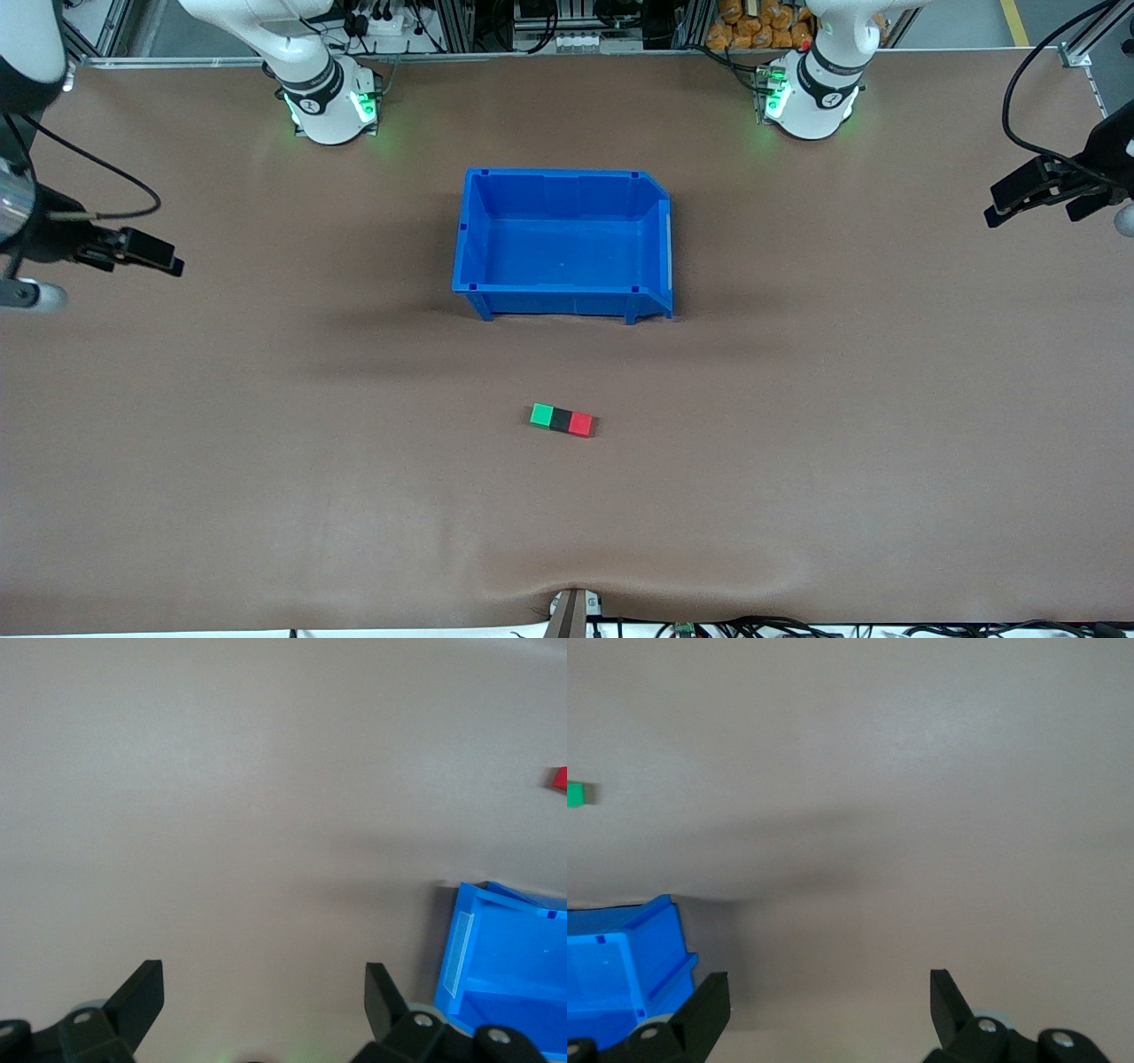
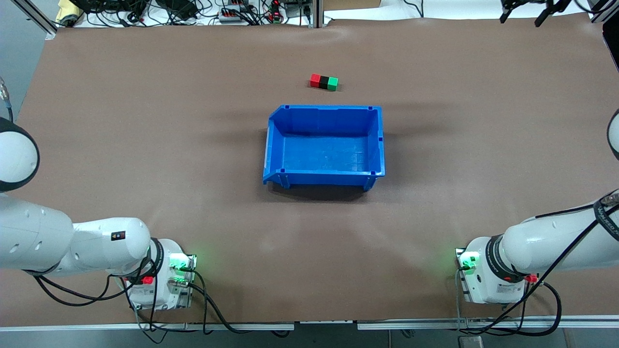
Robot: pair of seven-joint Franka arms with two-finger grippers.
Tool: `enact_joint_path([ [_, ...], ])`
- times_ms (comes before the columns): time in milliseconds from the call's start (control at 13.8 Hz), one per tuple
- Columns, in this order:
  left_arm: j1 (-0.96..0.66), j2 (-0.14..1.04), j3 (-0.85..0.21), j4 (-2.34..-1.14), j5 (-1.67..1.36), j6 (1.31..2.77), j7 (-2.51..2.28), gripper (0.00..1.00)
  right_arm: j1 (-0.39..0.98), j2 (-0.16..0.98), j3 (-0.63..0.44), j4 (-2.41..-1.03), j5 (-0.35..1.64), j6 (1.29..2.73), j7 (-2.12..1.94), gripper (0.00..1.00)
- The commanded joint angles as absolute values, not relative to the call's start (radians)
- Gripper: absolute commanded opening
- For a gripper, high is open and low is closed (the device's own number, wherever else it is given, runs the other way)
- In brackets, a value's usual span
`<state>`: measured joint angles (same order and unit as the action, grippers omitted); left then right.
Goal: Attach green and red cubes to black cube
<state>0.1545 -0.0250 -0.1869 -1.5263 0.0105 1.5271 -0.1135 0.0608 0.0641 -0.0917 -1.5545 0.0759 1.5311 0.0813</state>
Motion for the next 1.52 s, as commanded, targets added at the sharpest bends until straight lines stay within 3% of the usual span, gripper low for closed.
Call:
enact_joint_path([
  [0,0.161,-0.029,-0.189,-1.520,0.000,1.514,-0.100,1.00,0.052,0.025,-0.092,-1.559,0.054,1.508,0.098,1.00],
  [505,0.163,-0.029,-0.189,-1.520,-0.002,1.514,-0.098,1.00,0.051,-0.006,-0.091,-1.526,-0.026,1.425,0.098,1.00],
  [1444,0.163,-0.029,-0.189,-1.523,-0.002,1.514,-0.098,1.00,0.058,-0.008,-0.084,-1.528,-0.011,1.413,0.081,1.00],
])
